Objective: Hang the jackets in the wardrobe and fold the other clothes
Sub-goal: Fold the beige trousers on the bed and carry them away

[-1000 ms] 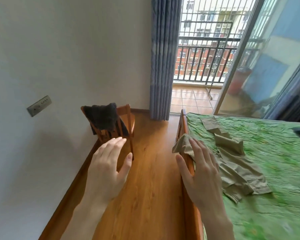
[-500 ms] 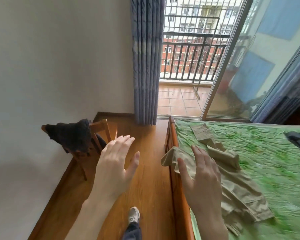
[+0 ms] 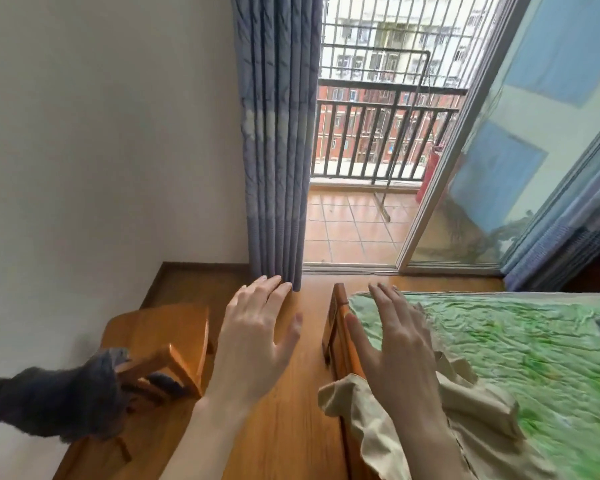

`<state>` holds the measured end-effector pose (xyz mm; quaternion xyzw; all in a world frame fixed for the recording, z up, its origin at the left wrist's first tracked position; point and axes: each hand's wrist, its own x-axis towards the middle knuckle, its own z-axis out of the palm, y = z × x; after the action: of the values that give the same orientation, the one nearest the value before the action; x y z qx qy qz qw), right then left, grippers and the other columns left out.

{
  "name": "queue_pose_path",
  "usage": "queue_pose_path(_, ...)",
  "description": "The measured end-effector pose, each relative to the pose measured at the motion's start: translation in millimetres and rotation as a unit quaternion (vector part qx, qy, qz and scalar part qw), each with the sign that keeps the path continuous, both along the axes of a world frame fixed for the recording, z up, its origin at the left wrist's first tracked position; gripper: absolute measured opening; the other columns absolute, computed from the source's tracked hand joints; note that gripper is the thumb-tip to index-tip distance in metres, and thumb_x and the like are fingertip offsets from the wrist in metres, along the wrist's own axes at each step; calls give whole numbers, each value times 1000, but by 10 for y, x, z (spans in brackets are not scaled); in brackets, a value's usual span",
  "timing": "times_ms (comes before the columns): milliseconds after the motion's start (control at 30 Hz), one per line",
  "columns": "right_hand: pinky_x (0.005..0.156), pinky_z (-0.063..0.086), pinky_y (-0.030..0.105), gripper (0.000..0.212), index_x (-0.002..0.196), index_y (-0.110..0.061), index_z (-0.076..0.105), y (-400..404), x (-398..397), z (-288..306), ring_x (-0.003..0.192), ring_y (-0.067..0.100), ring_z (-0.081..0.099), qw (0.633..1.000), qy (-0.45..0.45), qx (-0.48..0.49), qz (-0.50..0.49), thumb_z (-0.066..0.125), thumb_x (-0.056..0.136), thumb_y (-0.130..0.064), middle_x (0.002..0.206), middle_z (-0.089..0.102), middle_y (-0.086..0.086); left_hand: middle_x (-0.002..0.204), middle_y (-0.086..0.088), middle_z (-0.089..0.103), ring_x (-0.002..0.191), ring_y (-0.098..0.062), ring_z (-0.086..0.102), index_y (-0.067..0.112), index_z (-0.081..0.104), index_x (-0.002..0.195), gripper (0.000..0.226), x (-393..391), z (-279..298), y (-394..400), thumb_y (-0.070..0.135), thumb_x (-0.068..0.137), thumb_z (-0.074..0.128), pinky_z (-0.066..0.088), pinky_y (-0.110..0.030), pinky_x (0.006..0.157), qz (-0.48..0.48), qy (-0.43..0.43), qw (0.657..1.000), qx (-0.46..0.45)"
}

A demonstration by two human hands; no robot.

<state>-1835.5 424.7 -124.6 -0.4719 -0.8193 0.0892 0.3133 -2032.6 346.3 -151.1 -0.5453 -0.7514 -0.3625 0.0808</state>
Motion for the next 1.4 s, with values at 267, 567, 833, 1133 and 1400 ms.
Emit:
queue_pose_path(267,126,26,39,70,154,-21,47,1212,-587,-42,152,12,34,999,11,-1,-34,39,100,-65,158,48,-4,150,3,59,141,-23,54,27,61,144,55,-525,22,1386,59,102,45,34,-47,117,-48,19,999,0)
queue_pose_path(567,124,32,46,66,152,-19,50,3063,-1056,-333,150,14,36,996,31,-19,-84,44,102,-62,156,50,-2,149,-1,60,140,-25,54,23,61,144,56,-1106,-155,3392,58,104,42,41,-49,115,-106,36,993,-26)
queue_pose_path(833,125,28,42,74,152,-21,50,4889,-1240,-69,149,16,38,989,70,-11,-132,33,100,-71,156,50,-2,148,-2,59,140,-23,52,18,59,145,55,-1400,146,5340,54,104,48,36,-41,117,-144,73,987,-7)
queue_pose_path(1133,123,10,24,70,154,-25,47,6155,-1340,-133,152,9,31,983,44,-27,-178,36,101,-70,160,45,-7,152,-4,56,145,-26,48,18,59,146,56,-1538,120,6908,54,105,47,42,-59,116,-198,69,977,-24)
queue_pose_path(1400,124,5,17,63,150,-22,51,7473,-1498,-295,149,7,35,966,52,0,-254,44,103,-63,157,48,-6,153,-6,55,148,-28,44,16,59,144,53,-1714,-64,8566,49,104,51,35,-58,119,-283,94,954,-13)
